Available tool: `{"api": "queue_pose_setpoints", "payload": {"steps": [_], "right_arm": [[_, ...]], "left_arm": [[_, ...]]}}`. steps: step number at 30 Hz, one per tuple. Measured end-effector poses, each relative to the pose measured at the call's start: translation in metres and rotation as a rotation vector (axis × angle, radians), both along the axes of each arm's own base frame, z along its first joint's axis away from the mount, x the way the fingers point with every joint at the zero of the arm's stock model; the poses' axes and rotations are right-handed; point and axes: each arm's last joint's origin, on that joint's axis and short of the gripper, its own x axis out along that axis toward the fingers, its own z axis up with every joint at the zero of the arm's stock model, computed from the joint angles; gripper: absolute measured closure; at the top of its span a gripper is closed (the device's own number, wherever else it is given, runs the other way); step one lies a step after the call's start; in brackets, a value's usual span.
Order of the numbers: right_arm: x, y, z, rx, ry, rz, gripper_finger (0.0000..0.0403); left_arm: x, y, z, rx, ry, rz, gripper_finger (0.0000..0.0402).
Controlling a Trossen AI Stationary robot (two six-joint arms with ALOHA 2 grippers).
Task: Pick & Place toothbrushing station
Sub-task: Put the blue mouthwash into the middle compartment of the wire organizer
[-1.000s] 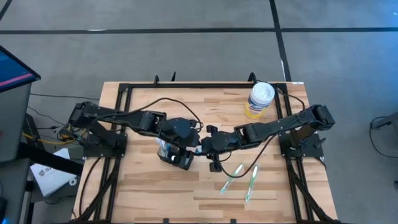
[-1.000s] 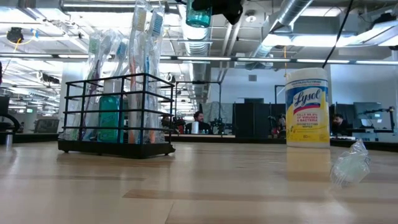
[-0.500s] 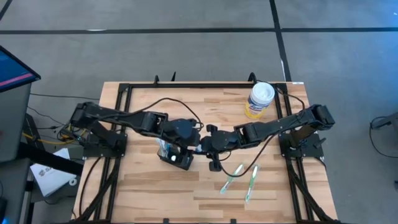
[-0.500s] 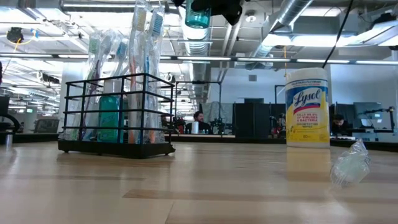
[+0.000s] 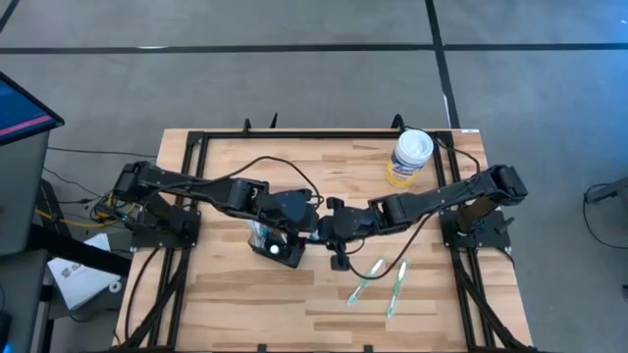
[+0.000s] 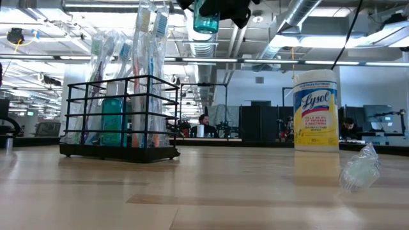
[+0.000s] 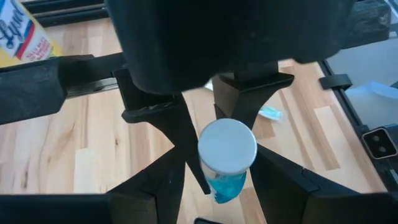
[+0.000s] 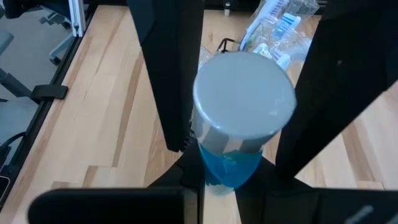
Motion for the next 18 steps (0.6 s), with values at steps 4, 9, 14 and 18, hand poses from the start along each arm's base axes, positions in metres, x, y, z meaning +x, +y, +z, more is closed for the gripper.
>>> {"api": "queue_pose_setpoints", "payload": {"steps": [4, 9, 14, 18], "right_arm": [[0.0001, -0.0004, 0.0000, -0.002, -0.001, -0.003, 0.0357], [0.0002, -0.0004, 0.0001, -0.006, -0.003, -0.004, 0.0357], [0.0002, -0.0005, 0.0001, -0.007, -0.002, -0.004, 0.0357], [0.0001, -0.0005, 0.0001, -0.007, -0.002, -0.004, 0.0357]], "left_arm": [[0.0000, 0.0010, -0.0003, 0.023, -0.001, 0.027, 0.0254], [-0.0001, 0.0009, -0.0004, 0.021, 0.001, 0.028, 0.0306], [-0.0002, 0.0012, -0.0005, 0.023, 0.002, 0.032, 0.0318], [-0.0003, 0.0012, -0.0006, 0.024, 0.003, 0.033, 0.0318]]}}
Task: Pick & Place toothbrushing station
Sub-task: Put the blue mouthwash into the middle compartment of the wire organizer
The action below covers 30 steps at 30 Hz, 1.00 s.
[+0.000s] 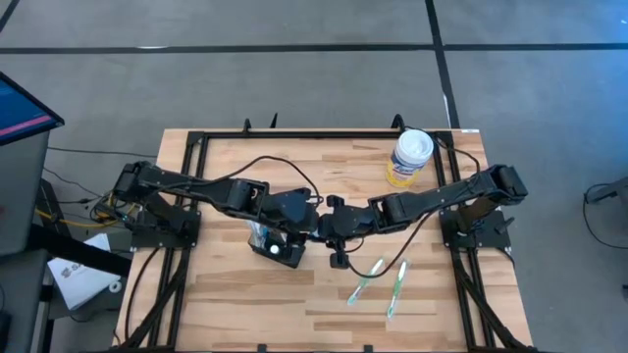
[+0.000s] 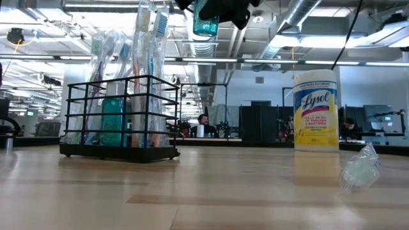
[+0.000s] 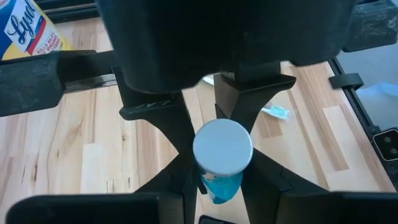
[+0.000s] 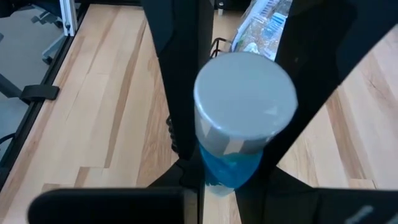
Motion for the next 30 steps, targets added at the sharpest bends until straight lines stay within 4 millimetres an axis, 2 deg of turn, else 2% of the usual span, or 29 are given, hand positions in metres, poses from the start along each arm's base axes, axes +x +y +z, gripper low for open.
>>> {"api": "queue_pose_setpoints", "payload": {"steps": [9, 21, 26, 30], "right_arm": [[-0.001, -0.001, 0.001, -0.022, 0.001, -0.025, 0.0320], [-0.002, -0.001, 0.002, -0.025, 0.010, -0.023, 0.0311], [-0.002, -0.001, 0.001, -0.026, 0.014, -0.022, 0.0311], [-0.003, -0.001, 0.000, -0.028, 0.022, -0.023, 0.0310]], "left_arm": [[-0.003, 0.001, 0.003, 0.012, -0.006, 0.002, 0.0318], [-0.009, -0.003, 0.004, 0.033, 0.018, -0.029, 0.0318], [-0.016, -0.005, 0.010, 0.050, 0.007, -0.021, 0.0318], [-0.028, -0.002, 0.025, 0.044, -0.032, -0.005, 0.0318]]}}
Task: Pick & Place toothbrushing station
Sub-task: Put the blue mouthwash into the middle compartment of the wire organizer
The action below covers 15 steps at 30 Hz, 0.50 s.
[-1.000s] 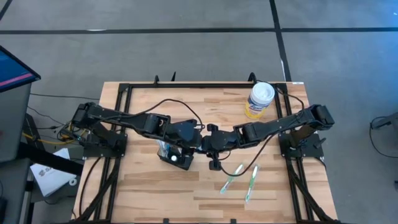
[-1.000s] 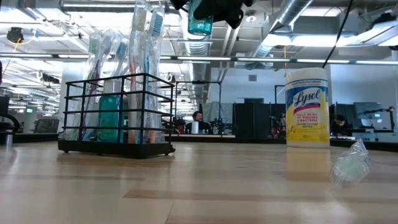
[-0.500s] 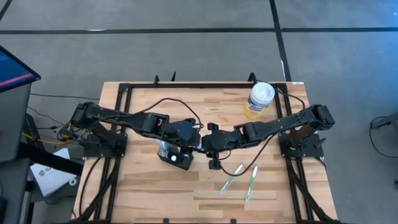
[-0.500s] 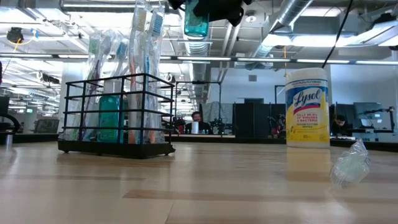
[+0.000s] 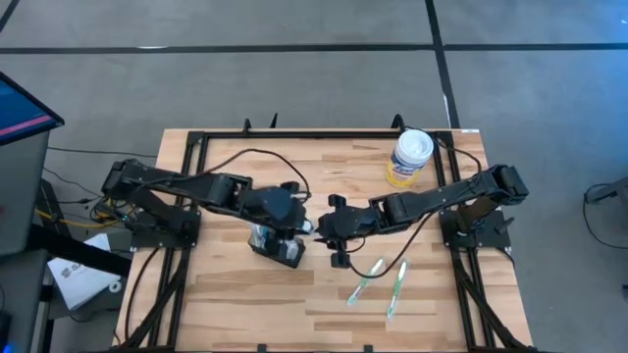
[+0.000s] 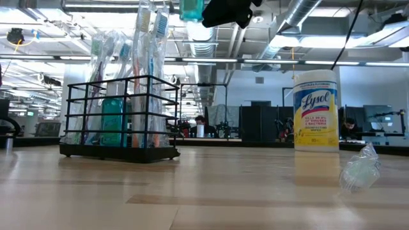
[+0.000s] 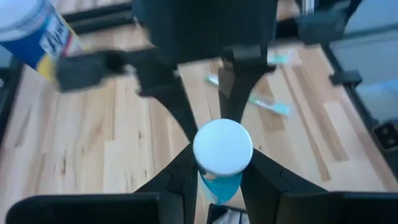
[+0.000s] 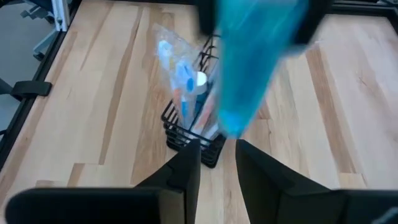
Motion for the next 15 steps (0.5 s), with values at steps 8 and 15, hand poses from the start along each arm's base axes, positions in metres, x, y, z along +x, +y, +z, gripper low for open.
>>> {"api": "queue_pose_setpoints", "payload": {"steps": [8, 15], "right_arm": [[0.000, 0.000, -0.001, 0.000, 0.004, 0.001, 0.0310], [0.000, 0.000, -0.001, -0.001, 0.006, 0.000, 0.0310]], "left_arm": [[-0.032, 0.008, 0.025, -0.015, -0.035, 0.054, 0.0318], [-0.058, 0.013, 0.038, -0.056, -0.056, 0.092, 0.0318]]}}
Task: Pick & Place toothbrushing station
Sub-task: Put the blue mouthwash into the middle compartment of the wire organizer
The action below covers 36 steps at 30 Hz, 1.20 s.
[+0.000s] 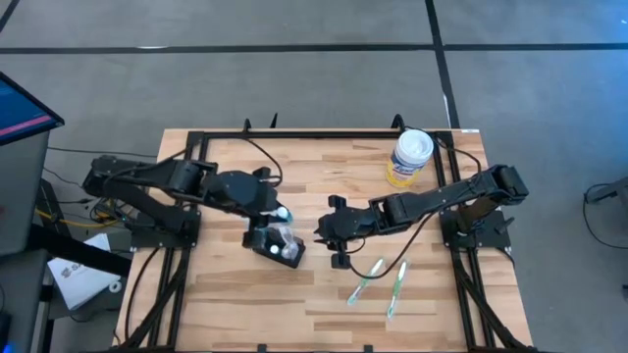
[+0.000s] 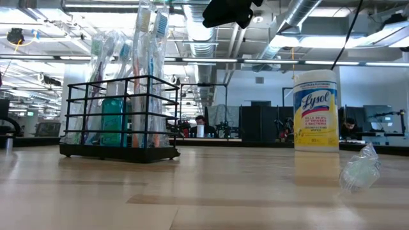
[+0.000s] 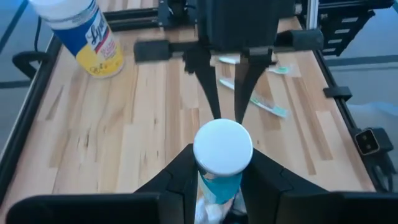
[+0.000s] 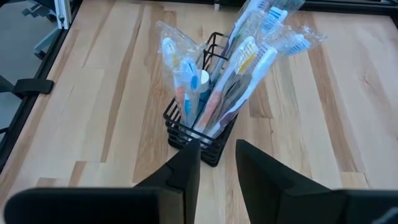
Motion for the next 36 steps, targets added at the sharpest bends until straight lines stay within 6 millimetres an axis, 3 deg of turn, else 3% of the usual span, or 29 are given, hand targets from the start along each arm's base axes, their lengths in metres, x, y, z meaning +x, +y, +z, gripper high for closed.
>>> {"api": "queue_pose_setpoints", "payload": {"steps": [16, 36], "right_arm": [[0.000, 0.000, 0.000, 0.000, 0.002, 0.000, 0.0310], [0.000, 0.000, -0.001, -0.001, 0.006, -0.001, 0.0310]], "left_arm": [[-0.045, 0.009, -0.040, -0.084, 0.028, 0.094, 0.0318], [-0.053, -0.017, -0.080, -0.094, 0.050, 0.097, 0.0318]]}}
